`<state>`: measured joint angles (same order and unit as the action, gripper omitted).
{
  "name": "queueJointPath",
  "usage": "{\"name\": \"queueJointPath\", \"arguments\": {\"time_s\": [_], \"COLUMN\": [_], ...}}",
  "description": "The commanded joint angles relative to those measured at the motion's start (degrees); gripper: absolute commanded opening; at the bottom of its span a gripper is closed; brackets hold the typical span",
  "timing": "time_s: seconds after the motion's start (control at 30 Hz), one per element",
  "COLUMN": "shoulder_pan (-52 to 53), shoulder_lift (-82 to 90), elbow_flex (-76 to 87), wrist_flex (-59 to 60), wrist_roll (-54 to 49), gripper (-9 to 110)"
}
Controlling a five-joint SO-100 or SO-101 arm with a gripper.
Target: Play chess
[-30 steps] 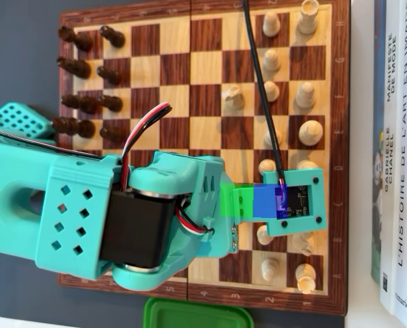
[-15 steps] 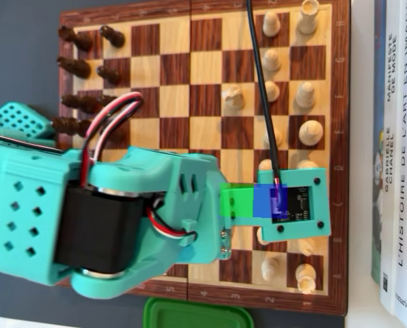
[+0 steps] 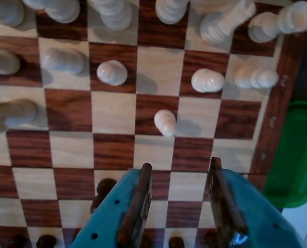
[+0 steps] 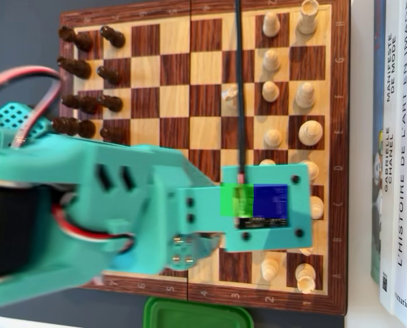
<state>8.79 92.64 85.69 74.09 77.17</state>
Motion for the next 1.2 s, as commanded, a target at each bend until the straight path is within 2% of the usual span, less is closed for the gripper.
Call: {"name": "queueJointPath", "arguments": {"time_s": [0.0,0.27,0.57,0.8,1.03,1.17], "shoulder_pan": [-0.2,-1.1,-2.6,-5.4,-8.8,-8.8], "shoulder_lift": [6.9,20.7,40.2,57.5,72.9,80.2], "elbow_flex": [1.4,11.5,24.5,39.5,59.1,67.8], "wrist_flex": [-0.5,-9.0,-22.9,-46.5,-77.5,-92.2], "wrist_roll": [0.3,0.3,0.4,0.7,8.9,9.1], "gripper": [12,0,0,0,0,0]}}
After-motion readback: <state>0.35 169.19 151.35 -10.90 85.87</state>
